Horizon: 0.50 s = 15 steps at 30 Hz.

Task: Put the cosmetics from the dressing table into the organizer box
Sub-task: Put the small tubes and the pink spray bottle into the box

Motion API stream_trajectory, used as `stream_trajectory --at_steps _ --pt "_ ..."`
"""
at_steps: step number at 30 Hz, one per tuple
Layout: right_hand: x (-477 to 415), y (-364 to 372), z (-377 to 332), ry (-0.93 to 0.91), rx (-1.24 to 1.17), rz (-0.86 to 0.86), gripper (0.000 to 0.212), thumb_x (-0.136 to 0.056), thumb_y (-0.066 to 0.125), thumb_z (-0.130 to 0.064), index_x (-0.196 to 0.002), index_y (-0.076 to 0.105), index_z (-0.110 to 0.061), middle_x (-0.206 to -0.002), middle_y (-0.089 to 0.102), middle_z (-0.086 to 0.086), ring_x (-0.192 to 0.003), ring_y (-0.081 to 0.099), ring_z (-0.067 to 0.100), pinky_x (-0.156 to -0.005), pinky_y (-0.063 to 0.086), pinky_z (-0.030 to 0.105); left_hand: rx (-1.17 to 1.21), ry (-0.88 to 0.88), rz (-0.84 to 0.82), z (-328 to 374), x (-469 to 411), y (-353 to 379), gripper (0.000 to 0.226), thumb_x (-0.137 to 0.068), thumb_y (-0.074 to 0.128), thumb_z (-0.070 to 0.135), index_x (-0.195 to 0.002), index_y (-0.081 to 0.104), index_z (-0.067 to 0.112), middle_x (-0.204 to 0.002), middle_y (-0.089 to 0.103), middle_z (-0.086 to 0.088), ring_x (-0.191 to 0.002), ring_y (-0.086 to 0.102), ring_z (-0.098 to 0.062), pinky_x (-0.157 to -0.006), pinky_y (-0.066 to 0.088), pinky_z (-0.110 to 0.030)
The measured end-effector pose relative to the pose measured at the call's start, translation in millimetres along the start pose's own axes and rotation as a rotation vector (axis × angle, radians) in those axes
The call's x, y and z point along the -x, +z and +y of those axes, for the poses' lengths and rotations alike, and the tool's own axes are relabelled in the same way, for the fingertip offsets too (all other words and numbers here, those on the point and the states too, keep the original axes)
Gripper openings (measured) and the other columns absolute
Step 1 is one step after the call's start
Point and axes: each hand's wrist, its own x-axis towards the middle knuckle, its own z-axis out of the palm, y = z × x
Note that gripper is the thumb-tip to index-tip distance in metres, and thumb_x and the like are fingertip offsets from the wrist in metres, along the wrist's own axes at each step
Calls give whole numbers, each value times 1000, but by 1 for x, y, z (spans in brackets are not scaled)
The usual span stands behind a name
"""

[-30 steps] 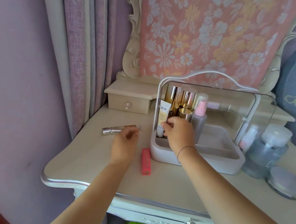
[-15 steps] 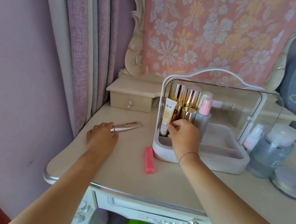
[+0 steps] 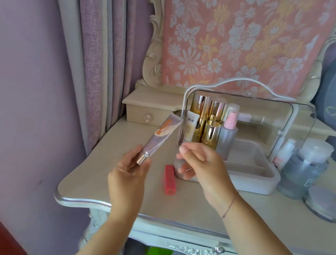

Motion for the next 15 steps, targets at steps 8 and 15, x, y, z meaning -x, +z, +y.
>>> stream_trajectory --at_steps 8,15 --pt "5 3 -6 81 -136 47 28 -88 64 -14 -109 58 3 -78 64 9 -52 61 12 -50 54 23 218 -57 31 5 33 16 32 -77 74 16 -95 64 41 -86 74 17 -83 68 1 -68 47 -6" --pt "4 3 2 42 -86 24 7 -87 65 -15 -89 69 -9 -62 64 7 -48 58 10 -48 50 19 250 -62 -46 2 54 31 34 -79 73 10 -97 64 37 -90 75 4 -77 71 -16 -67 52 -18"
